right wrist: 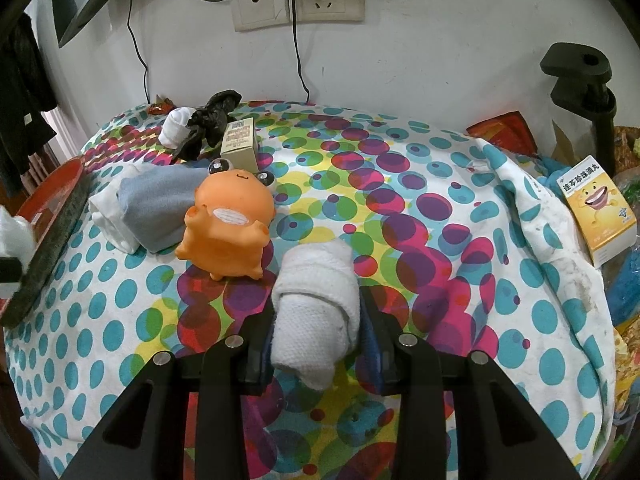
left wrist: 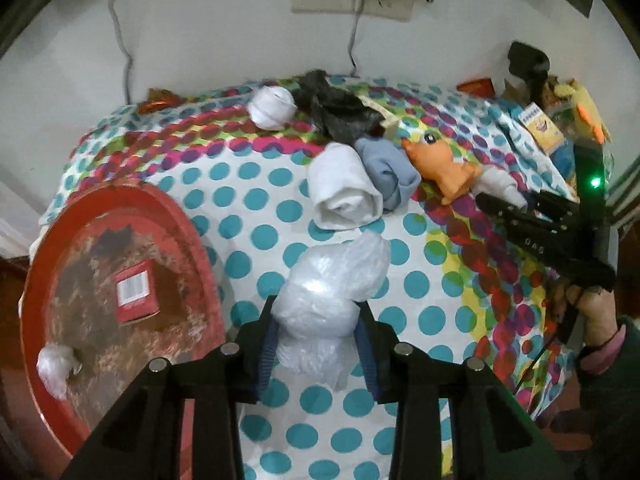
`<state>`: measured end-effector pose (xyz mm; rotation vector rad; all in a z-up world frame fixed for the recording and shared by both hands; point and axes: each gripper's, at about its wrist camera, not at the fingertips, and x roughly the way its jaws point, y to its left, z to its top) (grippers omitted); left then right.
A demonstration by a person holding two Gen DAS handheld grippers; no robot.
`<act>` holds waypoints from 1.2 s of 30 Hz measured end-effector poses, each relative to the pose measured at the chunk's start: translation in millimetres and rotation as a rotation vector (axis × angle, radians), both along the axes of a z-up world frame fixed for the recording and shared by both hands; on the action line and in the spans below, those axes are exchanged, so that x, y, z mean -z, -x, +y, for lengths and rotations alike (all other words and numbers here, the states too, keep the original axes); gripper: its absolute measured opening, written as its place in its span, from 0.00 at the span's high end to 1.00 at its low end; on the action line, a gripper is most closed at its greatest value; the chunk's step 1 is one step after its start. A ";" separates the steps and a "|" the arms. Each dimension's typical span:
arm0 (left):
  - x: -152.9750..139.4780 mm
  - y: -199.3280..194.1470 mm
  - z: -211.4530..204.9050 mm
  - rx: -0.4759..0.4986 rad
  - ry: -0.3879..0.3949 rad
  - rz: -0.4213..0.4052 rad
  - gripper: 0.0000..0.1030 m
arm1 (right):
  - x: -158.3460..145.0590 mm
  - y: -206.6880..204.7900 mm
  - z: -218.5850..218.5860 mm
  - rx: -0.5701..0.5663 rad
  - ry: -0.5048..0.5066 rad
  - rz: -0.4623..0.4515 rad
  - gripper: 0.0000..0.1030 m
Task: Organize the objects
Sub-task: 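Carry the plastic bundle over the red tray with the left tool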
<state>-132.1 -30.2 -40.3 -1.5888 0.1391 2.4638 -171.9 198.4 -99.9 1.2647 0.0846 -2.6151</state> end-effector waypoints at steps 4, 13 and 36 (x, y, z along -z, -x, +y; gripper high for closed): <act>-7.3 -12.3 -5.1 -0.016 -0.013 0.003 0.65 | -0.1 0.1 -0.5 0.000 -0.002 0.000 0.66; -18.3 -36.2 -45.6 -0.099 0.012 0.008 0.65 | 0.3 0.9 -1.4 0.000 -0.020 0.002 0.66; 24.3 -58.2 -215.4 -0.472 0.056 -0.087 0.65 | 0.1 0.7 -5.7 -0.001 -0.054 0.006 0.66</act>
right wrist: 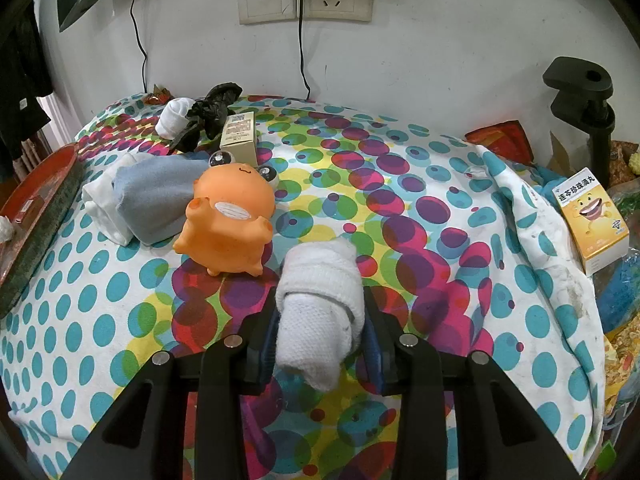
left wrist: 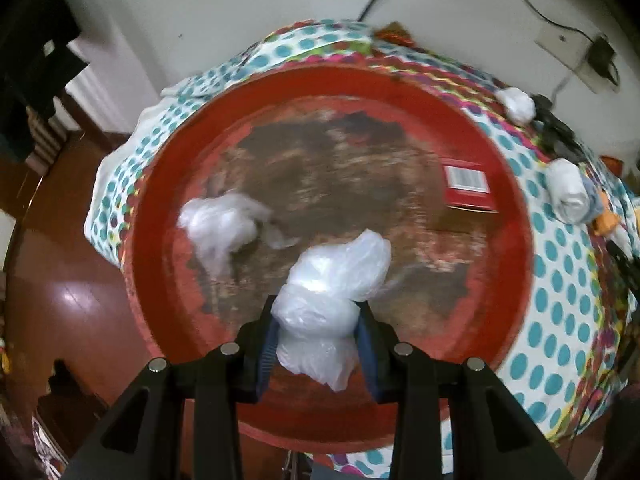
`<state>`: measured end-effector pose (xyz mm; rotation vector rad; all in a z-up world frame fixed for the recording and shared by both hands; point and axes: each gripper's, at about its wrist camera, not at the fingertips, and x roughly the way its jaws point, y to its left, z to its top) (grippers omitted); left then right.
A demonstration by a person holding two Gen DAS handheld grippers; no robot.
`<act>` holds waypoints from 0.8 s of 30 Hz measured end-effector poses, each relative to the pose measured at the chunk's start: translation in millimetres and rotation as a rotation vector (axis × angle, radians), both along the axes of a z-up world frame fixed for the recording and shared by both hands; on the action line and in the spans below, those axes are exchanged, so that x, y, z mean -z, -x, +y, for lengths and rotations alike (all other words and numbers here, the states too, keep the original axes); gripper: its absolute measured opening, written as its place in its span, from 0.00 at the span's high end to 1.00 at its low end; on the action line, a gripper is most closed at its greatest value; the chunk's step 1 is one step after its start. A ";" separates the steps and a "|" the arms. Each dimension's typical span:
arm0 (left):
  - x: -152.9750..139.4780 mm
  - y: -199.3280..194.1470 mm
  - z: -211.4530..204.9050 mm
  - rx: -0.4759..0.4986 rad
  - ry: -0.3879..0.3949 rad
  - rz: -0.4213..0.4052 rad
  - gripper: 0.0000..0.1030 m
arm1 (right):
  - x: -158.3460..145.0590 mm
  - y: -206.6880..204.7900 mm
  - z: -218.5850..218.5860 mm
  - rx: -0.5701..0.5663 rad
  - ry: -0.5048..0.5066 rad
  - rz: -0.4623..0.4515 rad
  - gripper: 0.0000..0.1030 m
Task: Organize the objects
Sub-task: 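Carry the plastic bundle over the red tray with the left tool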
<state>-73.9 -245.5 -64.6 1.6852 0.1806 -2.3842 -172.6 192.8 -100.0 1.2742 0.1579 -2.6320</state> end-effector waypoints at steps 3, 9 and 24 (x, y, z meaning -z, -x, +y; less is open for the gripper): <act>6.4 0.0 -11.4 -0.021 0.016 -0.012 0.65 | 0.0 0.1 0.0 0.000 0.000 0.000 0.66; 21.5 1.4 -29.2 -0.056 0.046 -0.041 0.65 | -0.2 0.2 -0.4 0.001 -0.001 0.000 0.66; 20.9 27.8 -64.3 -0.102 0.135 -0.035 0.63 | -0.1 1.6 2.1 0.005 -0.004 0.000 0.64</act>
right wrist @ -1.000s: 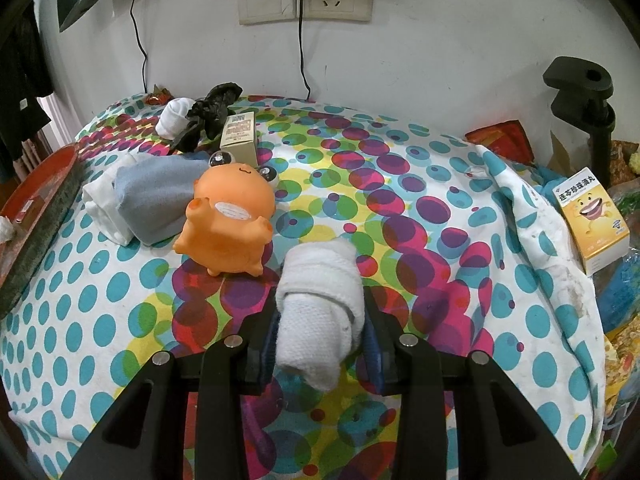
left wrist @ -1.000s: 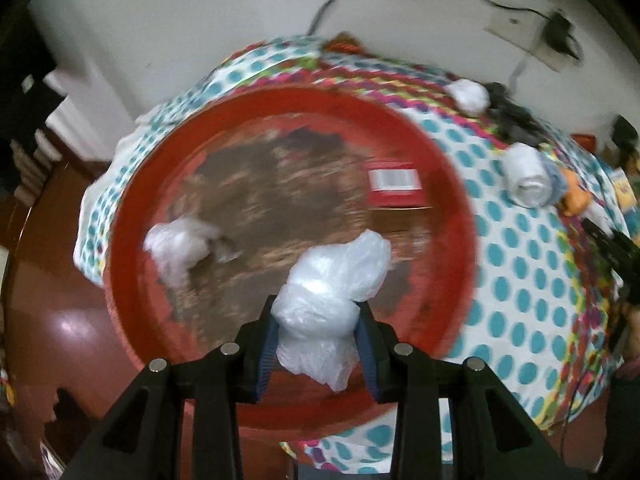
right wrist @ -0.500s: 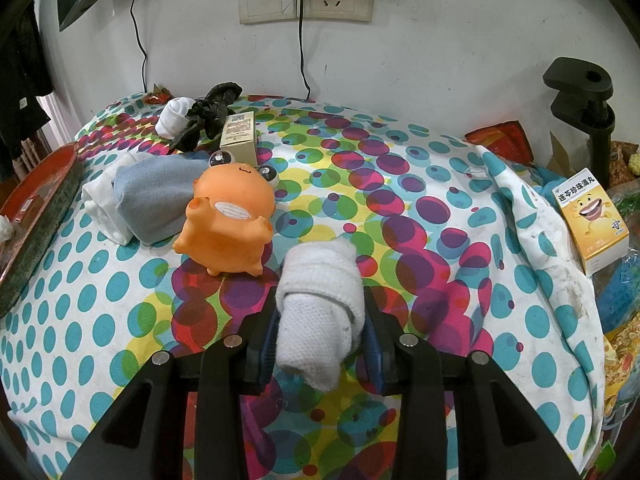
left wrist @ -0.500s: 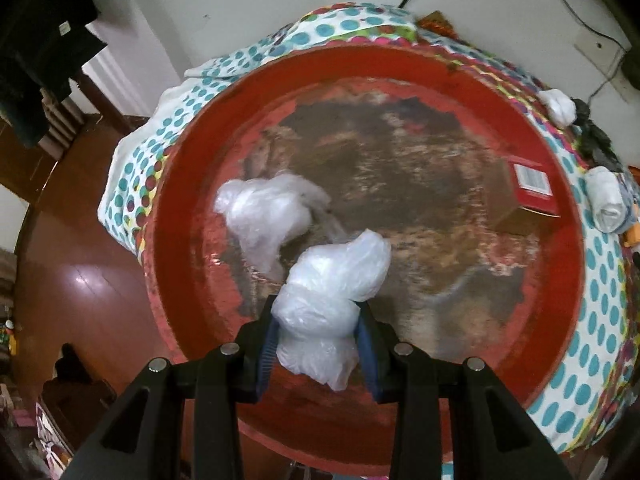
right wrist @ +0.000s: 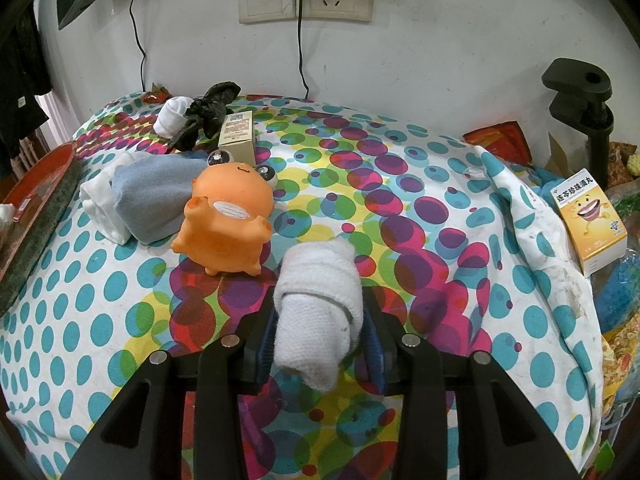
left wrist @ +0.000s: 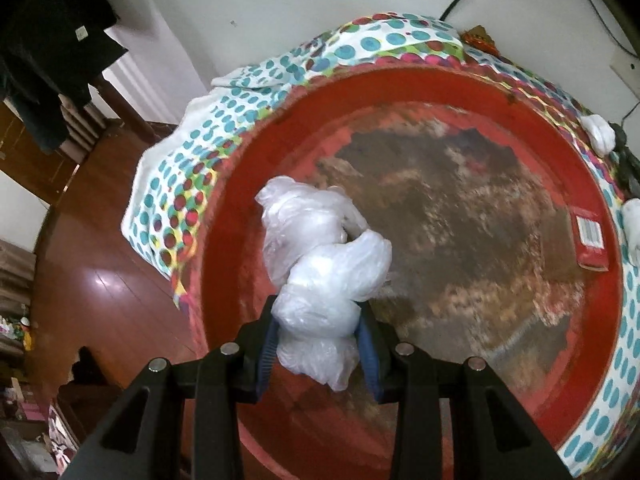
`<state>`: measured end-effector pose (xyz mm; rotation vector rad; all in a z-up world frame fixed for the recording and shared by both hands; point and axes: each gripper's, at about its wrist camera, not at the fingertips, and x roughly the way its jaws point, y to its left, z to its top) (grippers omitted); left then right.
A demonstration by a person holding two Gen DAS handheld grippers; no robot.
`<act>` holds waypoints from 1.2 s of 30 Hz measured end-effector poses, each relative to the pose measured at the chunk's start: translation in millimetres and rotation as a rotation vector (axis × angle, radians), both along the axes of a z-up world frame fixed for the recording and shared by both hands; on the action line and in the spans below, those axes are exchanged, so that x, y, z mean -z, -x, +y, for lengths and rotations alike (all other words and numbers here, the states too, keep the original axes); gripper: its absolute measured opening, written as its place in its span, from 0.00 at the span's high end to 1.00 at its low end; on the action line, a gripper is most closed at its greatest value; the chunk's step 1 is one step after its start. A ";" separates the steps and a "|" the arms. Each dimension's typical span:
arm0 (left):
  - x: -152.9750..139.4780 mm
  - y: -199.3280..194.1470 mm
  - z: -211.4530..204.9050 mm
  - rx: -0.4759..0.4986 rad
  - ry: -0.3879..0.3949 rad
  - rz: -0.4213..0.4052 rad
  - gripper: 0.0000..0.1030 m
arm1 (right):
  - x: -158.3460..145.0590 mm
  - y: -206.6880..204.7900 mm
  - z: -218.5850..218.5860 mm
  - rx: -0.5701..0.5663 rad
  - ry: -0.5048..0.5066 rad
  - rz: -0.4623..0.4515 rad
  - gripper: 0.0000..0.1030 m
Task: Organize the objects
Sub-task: 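Carry the plastic bundle over the red tray with the left tool, then lower the plastic bundle onto the tray and open the left tool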
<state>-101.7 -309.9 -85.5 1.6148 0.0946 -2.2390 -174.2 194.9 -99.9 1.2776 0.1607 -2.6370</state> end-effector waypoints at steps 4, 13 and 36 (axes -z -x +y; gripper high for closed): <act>-0.5 6.2 -4.1 -0.007 0.004 0.006 0.63 | 0.2 0.7 1.6 0.002 0.000 0.000 0.63; 0.7 -2.9 1.8 0.010 -0.024 0.001 0.52 | 0.5 1.6 2.0 0.003 -0.002 0.000 0.63; -33.3 -109.1 42.7 0.017 0.019 0.171 0.45 | 0.9 1.5 4.2 0.007 -0.005 0.001 0.61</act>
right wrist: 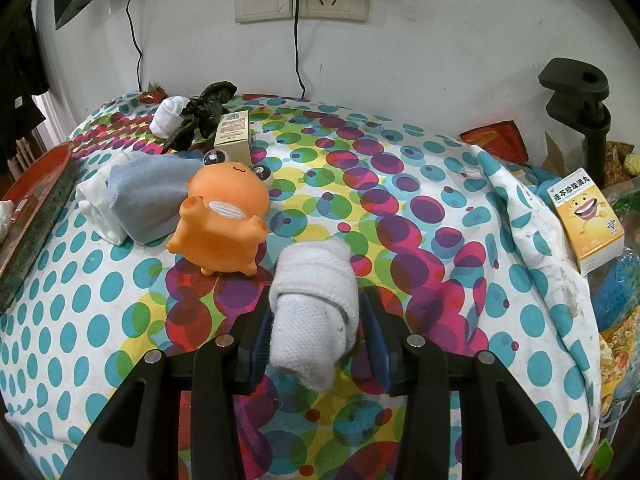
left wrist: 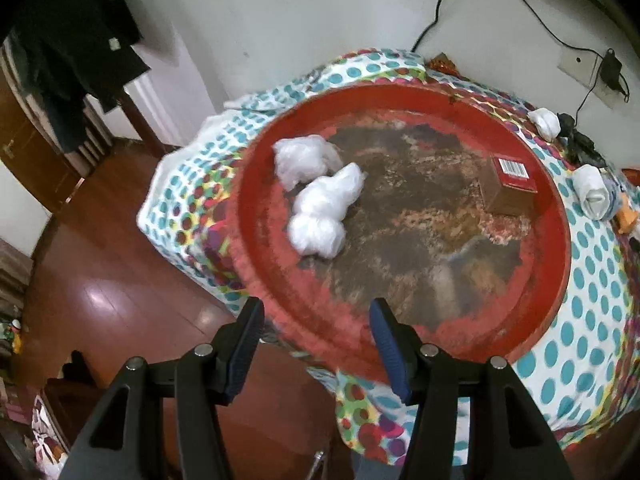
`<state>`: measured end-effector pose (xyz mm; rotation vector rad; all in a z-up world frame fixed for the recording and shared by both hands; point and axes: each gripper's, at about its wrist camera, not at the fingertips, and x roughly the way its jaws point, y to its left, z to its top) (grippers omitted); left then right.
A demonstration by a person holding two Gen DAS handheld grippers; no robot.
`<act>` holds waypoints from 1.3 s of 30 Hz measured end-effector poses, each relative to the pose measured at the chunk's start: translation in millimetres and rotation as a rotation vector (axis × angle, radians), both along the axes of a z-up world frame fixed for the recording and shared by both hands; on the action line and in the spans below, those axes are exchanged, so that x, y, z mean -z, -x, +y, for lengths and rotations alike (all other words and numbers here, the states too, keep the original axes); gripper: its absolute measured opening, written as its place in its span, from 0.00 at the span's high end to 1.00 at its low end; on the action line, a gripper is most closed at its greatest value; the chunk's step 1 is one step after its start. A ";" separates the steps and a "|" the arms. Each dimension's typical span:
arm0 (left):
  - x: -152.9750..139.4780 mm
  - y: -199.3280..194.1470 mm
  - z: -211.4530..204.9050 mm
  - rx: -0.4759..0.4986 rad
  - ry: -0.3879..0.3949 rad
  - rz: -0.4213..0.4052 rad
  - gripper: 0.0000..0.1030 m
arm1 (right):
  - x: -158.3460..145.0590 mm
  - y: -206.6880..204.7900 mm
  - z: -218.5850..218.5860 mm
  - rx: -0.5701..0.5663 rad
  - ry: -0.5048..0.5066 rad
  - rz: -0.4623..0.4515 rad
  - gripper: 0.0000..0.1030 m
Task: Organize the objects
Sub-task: 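Lower the plastic bundle onto the tray and open the left tool, then carry the rolled white sock to the red tray and release it with the right tool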
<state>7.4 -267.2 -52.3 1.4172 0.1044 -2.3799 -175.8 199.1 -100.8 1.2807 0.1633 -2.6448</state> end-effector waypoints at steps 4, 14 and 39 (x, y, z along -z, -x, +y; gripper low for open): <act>3.7 -18.8 -13.8 -0.029 -0.029 0.022 0.45 | 0.0 -0.1 1.1 0.010 -0.008 0.001 0.61; 26.0 -53.3 -61.7 -0.180 0.004 0.043 0.45 | -13.1 -36.1 -12.4 0.025 -0.035 -0.027 0.73; 40.0 -67.1 -70.8 -0.188 0.029 0.065 0.45 | -66.0 -101.8 -268.0 -0.394 0.056 0.005 0.73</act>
